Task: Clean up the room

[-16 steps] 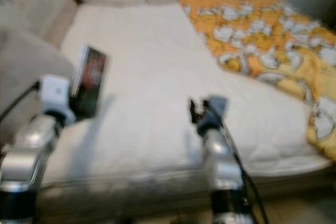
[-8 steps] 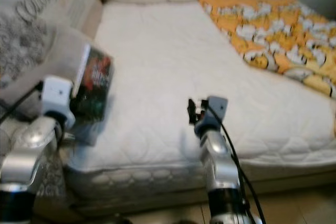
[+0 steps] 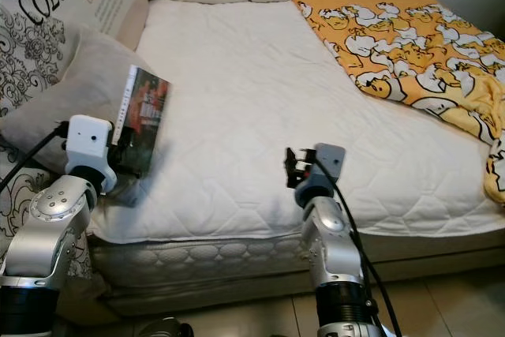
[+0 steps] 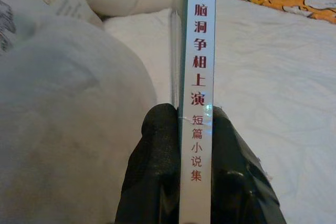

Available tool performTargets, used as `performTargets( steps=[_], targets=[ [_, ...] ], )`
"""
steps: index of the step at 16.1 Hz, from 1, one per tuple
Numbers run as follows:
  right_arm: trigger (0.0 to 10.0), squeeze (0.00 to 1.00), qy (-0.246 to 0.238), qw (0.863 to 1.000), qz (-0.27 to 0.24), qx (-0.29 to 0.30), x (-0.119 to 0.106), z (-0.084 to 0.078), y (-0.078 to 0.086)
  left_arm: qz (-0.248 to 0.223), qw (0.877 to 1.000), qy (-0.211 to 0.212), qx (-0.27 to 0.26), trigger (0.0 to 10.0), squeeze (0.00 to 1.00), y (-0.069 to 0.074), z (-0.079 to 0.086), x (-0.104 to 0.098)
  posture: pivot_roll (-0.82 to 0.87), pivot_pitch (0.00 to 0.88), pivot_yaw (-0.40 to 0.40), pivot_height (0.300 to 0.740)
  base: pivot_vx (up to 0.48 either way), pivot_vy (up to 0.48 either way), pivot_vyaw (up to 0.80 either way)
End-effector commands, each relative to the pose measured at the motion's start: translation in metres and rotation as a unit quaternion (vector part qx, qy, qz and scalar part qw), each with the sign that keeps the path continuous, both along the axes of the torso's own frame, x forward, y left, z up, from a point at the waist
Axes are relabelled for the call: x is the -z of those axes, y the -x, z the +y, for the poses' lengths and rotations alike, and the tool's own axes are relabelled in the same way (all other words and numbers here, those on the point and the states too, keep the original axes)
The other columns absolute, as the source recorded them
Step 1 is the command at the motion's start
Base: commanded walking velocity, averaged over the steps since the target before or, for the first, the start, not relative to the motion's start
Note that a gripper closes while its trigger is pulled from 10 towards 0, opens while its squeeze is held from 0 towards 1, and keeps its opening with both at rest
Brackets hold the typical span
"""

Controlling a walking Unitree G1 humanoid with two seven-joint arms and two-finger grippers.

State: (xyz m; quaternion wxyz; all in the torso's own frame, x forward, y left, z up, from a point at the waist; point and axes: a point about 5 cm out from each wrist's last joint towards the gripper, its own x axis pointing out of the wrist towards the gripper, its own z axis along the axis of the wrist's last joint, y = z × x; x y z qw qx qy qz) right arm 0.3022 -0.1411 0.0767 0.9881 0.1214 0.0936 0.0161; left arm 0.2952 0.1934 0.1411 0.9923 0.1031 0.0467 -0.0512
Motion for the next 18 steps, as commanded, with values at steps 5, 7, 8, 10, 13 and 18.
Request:
performTargets(
  steps=[5, 7, 8, 10, 13, 18],
  targets=[
    [10.0, 0.00, -0.004, 1.000, -0.017, -0.014, -0.0064, -0.0038, -0.0051, -0.035, 0.999, 0.007, 0.009, 10.0, 0.00, -0.0050, -0.0032, -0.0139, 0.01, 0.000, -0.040, 0.740, 0.243, 0.000, 0.00],
    [10.0, 0.00, 0.008, 0.999, -0.019, -0.049, -0.0076, 0.0002, -0.0052, -0.034, 0.999, 0.005, 0.005, 10.0, 0.00, -0.0050, -0.0014, -0.0135, 0.01, 0.000, -0.041, 0.740, 0.345, 0.000, 0.00],
    [10.0, 0.00, 0.036, 0.995, -0.028, -0.083, -0.0096, 0.0039, -0.0047, -0.034, 0.999, 0.004, 0.001, 10.0, 0.00, -0.0051, 0.0005, -0.0135, 0.01, 0.000, -0.041, 0.740, 0.341, 0.000, 0.00],
    [10.0, 0.00, 0.047, 0.993, -0.037, -0.104, -0.0115, 0.0050, -0.0039, -0.034, 0.999, 0.004, -0.002, 10.0, 0.00, -0.0052, 0.0016, -0.0135, 0.01, 0.000, -0.041, 0.740, 0.341, 0.000, 0.00],
    [10.0, 0.00, 0.043, 0.994, -0.038, -0.095, -0.0126, 0.0018, -0.0052, -0.034, 0.999, 0.003, 0.000, 10.0, 0.00, -0.0055, 0.0011, -0.0139, 0.01, 0.000, -0.041, 0.740, 0.345, 0.000, 0.00],
    [10.0, 0.00, 0.049, 0.993, -0.037, -0.102, -0.0116, 0.0027, -0.0048, -0.034, 0.999, 0.002, 0.001, 10.0, 0.00, -0.0056, 0.0012, -0.0138, 0.01, 0.000, -0.041, 0.740, 0.346, 0.000, 0.00]
  ],
)
